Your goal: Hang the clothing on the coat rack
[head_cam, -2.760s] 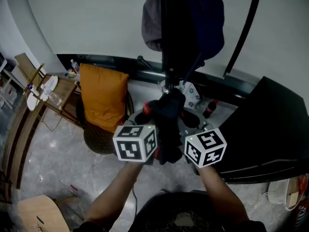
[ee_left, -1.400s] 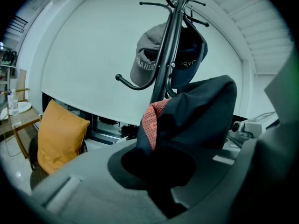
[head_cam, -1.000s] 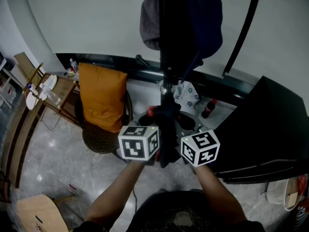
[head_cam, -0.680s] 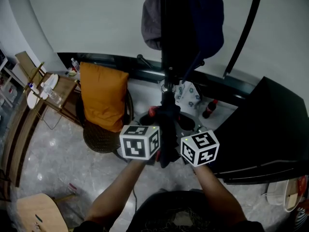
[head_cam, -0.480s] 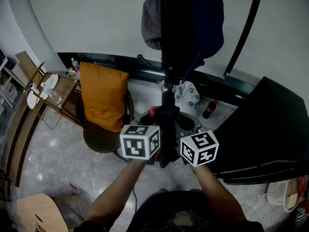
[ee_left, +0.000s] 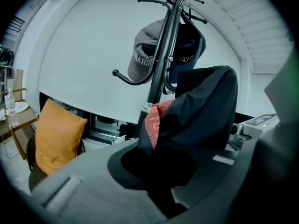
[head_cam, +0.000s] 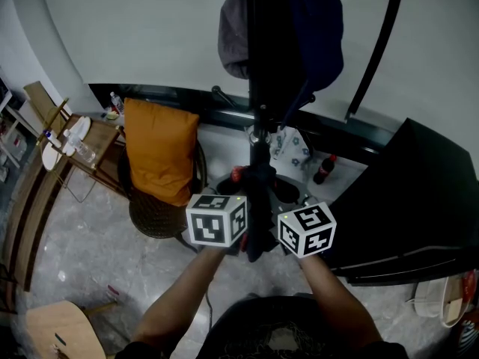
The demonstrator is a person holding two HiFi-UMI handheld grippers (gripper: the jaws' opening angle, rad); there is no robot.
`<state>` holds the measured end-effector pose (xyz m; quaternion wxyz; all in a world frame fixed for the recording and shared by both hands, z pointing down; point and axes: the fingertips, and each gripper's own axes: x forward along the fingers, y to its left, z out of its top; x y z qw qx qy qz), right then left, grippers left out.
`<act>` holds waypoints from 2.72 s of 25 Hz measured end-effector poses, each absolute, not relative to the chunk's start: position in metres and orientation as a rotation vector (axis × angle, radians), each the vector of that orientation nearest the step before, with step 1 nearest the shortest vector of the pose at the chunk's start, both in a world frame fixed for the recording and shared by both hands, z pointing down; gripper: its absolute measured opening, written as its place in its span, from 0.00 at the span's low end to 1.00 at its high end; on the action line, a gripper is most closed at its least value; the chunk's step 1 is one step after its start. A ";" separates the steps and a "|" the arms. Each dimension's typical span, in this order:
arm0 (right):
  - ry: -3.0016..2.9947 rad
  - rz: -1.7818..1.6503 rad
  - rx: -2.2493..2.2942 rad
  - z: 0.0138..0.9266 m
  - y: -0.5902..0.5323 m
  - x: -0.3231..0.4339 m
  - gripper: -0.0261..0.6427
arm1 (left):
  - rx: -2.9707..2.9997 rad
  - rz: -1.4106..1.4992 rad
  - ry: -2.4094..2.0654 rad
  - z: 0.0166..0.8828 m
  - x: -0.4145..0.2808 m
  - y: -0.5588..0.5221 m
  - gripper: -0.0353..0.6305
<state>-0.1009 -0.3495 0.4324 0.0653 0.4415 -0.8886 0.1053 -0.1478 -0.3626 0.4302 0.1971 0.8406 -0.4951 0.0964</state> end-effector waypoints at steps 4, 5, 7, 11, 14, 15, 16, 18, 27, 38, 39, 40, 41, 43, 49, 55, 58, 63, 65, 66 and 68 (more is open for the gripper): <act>-2.680 0.319 1.342 0.432 -0.349 -0.100 0.09 | 2.358 0.272 -1.378 0.430 -0.148 -0.361 0.09; -2.679 0.318 1.344 0.432 -0.348 -0.100 0.09 | 2.361 0.277 -1.377 0.430 -0.148 -0.361 0.09; -2.677 0.317 1.345 0.432 -0.347 -0.101 0.10 | 2.369 0.290 -1.379 0.430 -0.149 -0.360 0.09; -2.668 0.313 1.335 0.432 -0.344 -0.102 0.10 | 2.380 0.315 -1.385 0.432 -0.148 -0.358 0.10; -2.659 0.311 1.332 0.434 -0.342 -0.103 0.11 | 2.379 0.331 -1.396 0.433 -0.150 -0.355 0.10; -2.655 0.310 1.332 0.434 -0.341 -0.102 0.11 | 2.376 0.335 -1.401 0.433 -0.151 -0.355 0.10; -2.652 0.309 1.333 0.434 -0.340 -0.102 0.11 | 2.374 0.337 -1.405 0.433 -0.152 -0.354 0.10; -2.649 0.310 1.335 0.433 -0.339 -0.102 0.12 | 2.367 0.337 -1.411 0.433 -0.153 -0.352 0.11; -2.644 0.296 1.323 0.433 -0.332 -0.099 0.14 | 2.343 0.337 -1.442 0.434 -0.159 -0.344 0.18; -2.675 0.304 1.267 0.431 -0.321 -0.096 0.18 | 2.307 0.323 -1.521 0.429 -0.162 -0.329 0.27; -2.678 0.304 1.259 0.431 -0.319 -0.096 0.19 | 2.302 0.321 -1.529 0.428 -0.162 -0.327 0.28; -2.682 0.304 1.251 0.431 -0.318 -0.095 0.19 | 2.298 0.319 -1.536 0.428 -0.162 -0.325 0.28; -2.685 0.303 1.245 0.430 -0.317 -0.094 0.19 | 2.294 0.318 -1.542 0.427 -0.162 -0.324 0.28; -2.692 0.299 1.231 0.428 -0.316 -0.094 0.20 | 2.285 0.313 -1.556 0.426 -0.163 -0.321 0.28; -2.716 0.282 1.193 0.421 -0.307 -0.093 0.20 | 2.262 0.311 -1.596 0.420 -0.163 -0.311 0.28; -2.743 0.273 1.170 0.414 -0.300 -0.092 0.20 | 2.249 0.305 -1.623 0.416 -0.162 -0.300 0.28; -2.750 0.273 1.181 0.411 -0.296 -0.089 0.20 | 2.247 0.304 -1.637 0.412 -0.161 -0.295 0.28; -2.760 0.274 1.184 0.408 -0.290 -0.083 0.20 | 2.234 0.296 -1.670 0.410 -0.161 -0.288 0.28; -2.762 0.279 1.175 0.409 -0.288 -0.080 0.20 | 2.232 0.294 -1.681 0.409 -0.159 -0.286 0.28; -2.764 0.281 1.170 0.410 -0.287 -0.079 0.20 | 2.231 0.293 -1.688 0.408 -0.158 -0.285 0.28; -2.773 0.284 1.151 0.410 -0.284 -0.079 0.20 | 2.225 0.290 -1.702 0.408 -0.158 -0.283 0.28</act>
